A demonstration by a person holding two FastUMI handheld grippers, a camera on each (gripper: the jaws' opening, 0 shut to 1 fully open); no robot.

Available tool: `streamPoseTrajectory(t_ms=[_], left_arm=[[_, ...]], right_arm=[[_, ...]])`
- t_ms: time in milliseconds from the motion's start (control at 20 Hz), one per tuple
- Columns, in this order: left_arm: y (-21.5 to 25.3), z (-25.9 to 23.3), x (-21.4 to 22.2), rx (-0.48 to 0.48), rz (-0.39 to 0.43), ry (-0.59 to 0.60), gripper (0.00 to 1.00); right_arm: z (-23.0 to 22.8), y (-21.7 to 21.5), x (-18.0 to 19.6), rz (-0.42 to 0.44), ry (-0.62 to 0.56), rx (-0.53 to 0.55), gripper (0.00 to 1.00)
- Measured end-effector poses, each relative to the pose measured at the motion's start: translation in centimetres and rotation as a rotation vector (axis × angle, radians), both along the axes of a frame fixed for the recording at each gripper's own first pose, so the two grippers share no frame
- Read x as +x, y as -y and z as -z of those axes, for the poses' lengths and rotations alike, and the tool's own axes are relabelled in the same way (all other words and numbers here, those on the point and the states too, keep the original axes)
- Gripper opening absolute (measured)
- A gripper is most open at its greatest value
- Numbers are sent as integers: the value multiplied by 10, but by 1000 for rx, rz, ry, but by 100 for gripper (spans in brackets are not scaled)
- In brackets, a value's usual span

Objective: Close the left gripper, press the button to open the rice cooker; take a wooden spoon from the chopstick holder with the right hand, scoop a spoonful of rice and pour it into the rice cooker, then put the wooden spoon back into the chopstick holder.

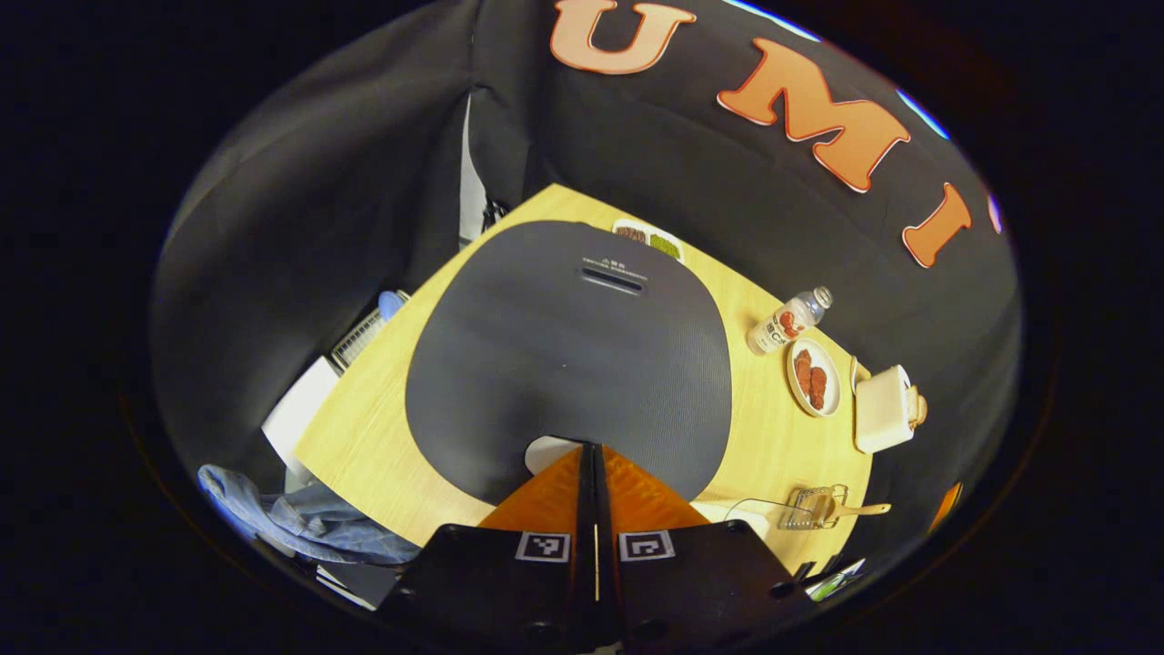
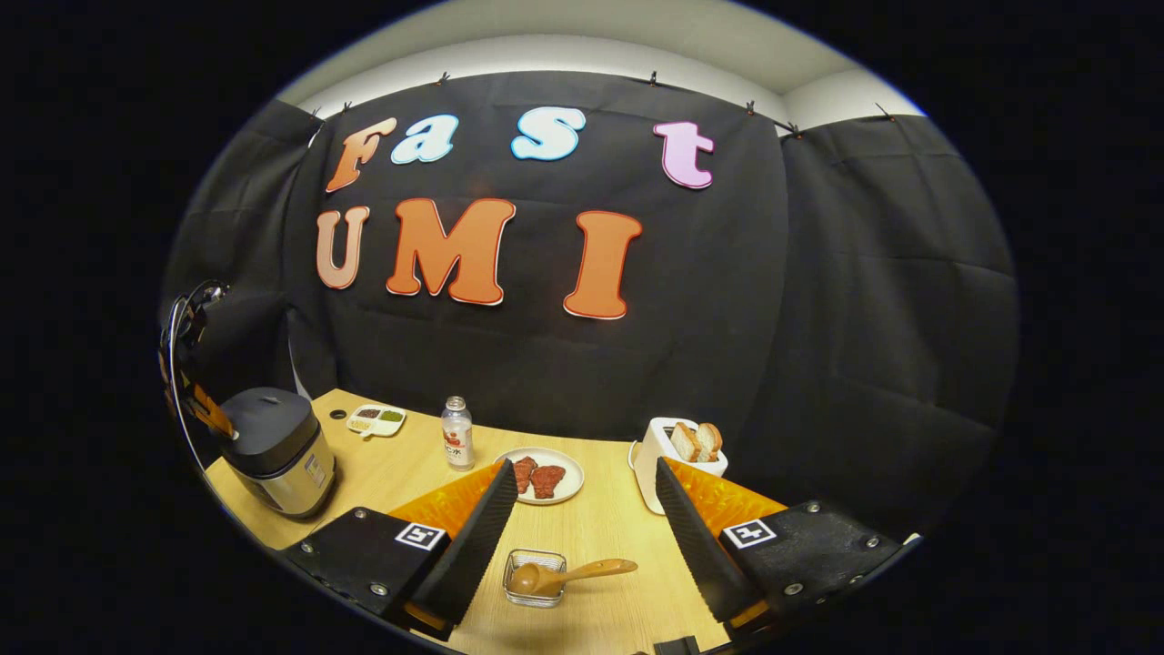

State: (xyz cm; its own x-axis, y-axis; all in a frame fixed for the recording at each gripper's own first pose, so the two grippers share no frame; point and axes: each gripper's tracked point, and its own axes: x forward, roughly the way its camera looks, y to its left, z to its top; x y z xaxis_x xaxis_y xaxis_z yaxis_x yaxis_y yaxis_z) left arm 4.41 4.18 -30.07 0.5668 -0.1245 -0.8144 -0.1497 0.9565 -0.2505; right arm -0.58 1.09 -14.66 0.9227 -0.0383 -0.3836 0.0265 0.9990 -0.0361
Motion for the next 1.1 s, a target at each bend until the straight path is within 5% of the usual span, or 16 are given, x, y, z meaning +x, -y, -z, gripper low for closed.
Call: streamPoseTrajectory(t_ms=[250, 300, 350, 600, 1100], left_arm=[[-16, -59, 10, 95, -13, 229, 6], [-23, -75, 11, 150, -29, 283, 16], [-28, -90, 13, 205, -37, 348, 0], [-23, -141, -12, 389, -51, 520, 10], [9, -188, -55, 436, -66, 672, 71]], right_arm=[[10, 0, 4, -23, -17, 14, 95], [14, 1, 5, -24, -25, 15, 95], [17, 3, 4, -24, -31, 16, 95], [41, 13, 3, -20, -84, 20, 95], [110, 43, 2, 48, -229, 105, 95]])
